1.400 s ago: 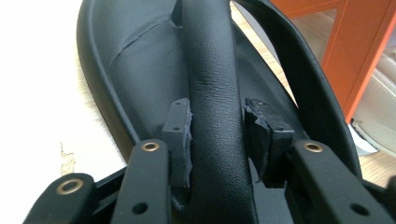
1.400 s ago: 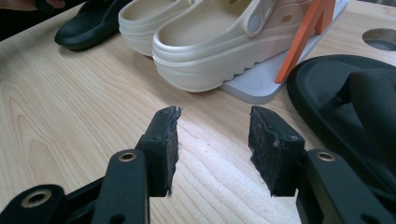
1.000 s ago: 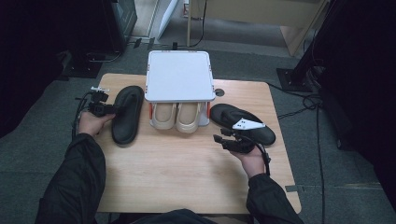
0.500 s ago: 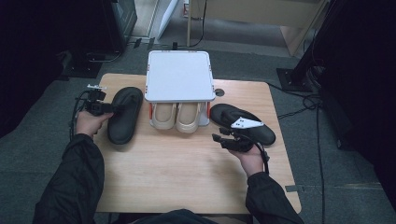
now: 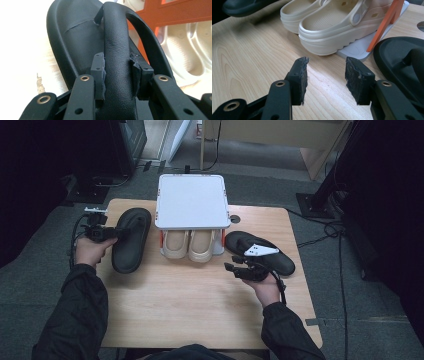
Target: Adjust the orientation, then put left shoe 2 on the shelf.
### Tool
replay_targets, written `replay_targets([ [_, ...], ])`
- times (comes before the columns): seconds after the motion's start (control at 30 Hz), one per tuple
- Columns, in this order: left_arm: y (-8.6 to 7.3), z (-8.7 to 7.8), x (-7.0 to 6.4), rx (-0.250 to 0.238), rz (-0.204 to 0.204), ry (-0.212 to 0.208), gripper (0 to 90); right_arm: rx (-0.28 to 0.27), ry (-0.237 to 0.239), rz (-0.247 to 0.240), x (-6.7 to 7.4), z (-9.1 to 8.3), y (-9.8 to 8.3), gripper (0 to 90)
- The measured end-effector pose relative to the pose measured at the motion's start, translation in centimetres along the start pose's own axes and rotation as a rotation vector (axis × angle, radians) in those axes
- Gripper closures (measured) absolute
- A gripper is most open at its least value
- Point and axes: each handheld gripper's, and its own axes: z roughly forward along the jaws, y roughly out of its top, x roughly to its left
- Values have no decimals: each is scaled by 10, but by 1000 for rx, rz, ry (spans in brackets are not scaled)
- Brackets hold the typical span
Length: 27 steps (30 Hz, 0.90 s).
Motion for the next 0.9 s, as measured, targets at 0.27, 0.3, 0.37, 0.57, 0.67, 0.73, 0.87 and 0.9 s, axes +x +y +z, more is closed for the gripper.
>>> replay_targets([
  [0.27, 10, -14, -7, -37, -17, -4, 677, 8, 7, 0, 1, 3, 1, 531],
  [0.3, 12, -15, -8, -38, -15, 3, 677, 8, 9, 0, 1, 3, 1, 531],
  [0.37, 16, -17, -9, -40, -26, 2, 677, 5, 10, 3, 0, 3, 1, 531],
  [0.57, 38, -21, -17, -28, -11, 35, 676, 8, 13, -2, -2, 1, 1, 531],
  [0.67, 50, -25, -21, -42, -16, 39, 676, 6, 17, -5, -1, 1, 2, 531],
  [0.73, 57, -28, -24, -53, -18, 34, 676, 10, 18, -5, 0, 1, 2, 531],
  [0.87, 76, -34, -33, -55, -12, 33, 676, 5, 22, -9, 1, 2, 2, 531],
  [0.9, 79, -35, -35, -56, -6, 39, 676, 7, 22, -15, 1, 2, 2, 531],
])
